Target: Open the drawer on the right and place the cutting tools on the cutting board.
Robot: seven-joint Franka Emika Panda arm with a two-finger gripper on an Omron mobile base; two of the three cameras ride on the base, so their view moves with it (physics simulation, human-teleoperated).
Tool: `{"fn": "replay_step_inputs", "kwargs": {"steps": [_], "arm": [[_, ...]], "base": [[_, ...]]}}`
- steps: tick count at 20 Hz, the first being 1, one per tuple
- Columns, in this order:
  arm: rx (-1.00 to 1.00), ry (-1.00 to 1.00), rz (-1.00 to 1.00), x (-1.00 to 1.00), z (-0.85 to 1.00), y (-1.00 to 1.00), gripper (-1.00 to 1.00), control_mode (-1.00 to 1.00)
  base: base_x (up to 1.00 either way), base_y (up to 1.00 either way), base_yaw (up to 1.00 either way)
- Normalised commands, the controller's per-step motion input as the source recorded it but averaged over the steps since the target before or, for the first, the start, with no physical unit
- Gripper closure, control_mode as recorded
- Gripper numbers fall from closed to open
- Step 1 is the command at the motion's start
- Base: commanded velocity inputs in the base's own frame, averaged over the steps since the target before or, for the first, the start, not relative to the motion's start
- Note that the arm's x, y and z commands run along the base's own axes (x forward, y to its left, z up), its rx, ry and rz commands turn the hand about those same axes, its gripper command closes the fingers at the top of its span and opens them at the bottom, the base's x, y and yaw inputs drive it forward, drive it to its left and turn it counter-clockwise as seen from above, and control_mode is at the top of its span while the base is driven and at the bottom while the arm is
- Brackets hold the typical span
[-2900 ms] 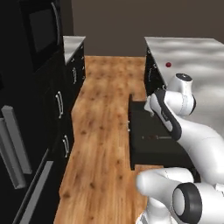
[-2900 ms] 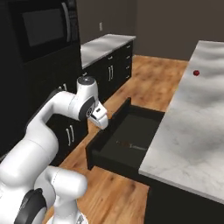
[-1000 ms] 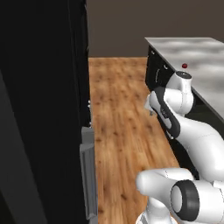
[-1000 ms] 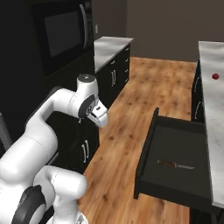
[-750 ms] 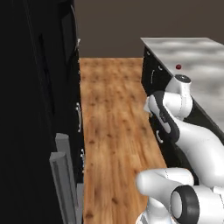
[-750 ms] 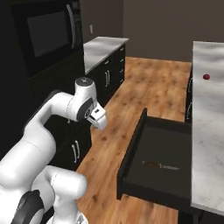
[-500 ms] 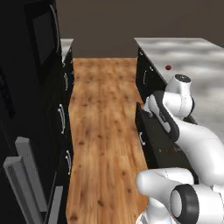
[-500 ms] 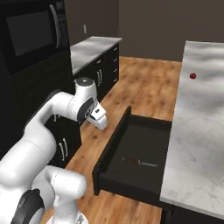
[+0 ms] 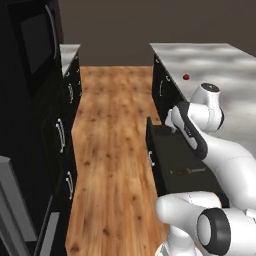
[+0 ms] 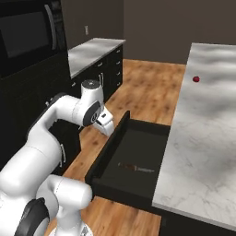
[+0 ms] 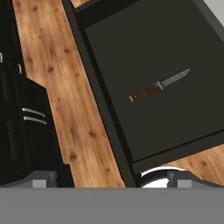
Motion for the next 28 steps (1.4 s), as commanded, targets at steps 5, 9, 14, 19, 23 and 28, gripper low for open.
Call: {"fn": "replay_step_inputs", "kwargs": {"steps": [5, 9, 14, 19, 23, 28], "arm": [[0.00, 0.00, 0.00, 0.00, 0.00, 0.00, -1.00, 1.00], [0.00, 0.00, 0.00, 0.00, 0.00, 0.00, -1.00, 1.00], [0.00, 0.00, 0.00, 0.00, 0.00, 0.00, -1.00, 1.00], [0.00, 0.00, -0.03, 0.14, 0.00, -0.06, -1.00, -1.00], [0.01, 0.03, -0.35, 0.34, -0.04, -0.01, -1.00, -1.00], [0.09, 0.00, -0.32, 0.00, -0.08, 0.00, -1.00, -1.00]], "base": [[0.04, -0.68, 0.01], [-0.09, -0.52, 0.00], [0.00, -0.05, 0.00], [0.01, 0.00, 0.00], [0.00, 0.00, 0.00], [0.00, 0.00, 0.00]]}}
